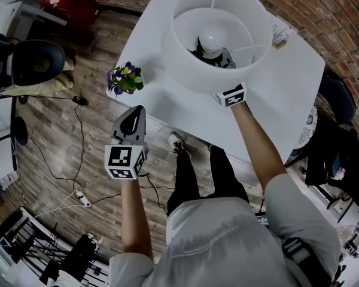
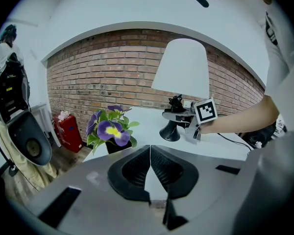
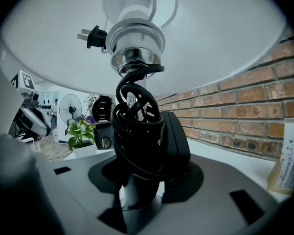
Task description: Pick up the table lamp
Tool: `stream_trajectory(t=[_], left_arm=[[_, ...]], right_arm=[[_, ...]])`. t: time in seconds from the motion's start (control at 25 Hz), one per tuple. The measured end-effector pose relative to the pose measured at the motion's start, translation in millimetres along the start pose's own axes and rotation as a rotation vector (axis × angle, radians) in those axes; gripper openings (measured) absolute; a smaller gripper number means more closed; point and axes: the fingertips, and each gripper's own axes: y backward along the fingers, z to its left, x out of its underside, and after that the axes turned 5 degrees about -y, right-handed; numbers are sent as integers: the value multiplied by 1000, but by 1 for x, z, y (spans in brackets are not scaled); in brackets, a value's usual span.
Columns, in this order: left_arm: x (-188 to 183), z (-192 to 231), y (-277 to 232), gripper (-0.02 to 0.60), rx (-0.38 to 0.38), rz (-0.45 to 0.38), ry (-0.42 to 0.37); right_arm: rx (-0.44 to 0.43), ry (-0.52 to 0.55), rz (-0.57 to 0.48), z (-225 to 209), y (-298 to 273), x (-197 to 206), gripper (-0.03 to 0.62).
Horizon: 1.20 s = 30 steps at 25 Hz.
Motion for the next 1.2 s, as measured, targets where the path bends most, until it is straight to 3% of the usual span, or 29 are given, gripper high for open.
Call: stream_trajectory(t=[0.56,1.2], left_arm=[[2,2,8,14,-15,-1,6],[2,-6,23,14,-30,-10,-5]], right_arm=[[13,-27,13,-4,4,1,166],[48,-56,-42,-11,22,-18,127]])
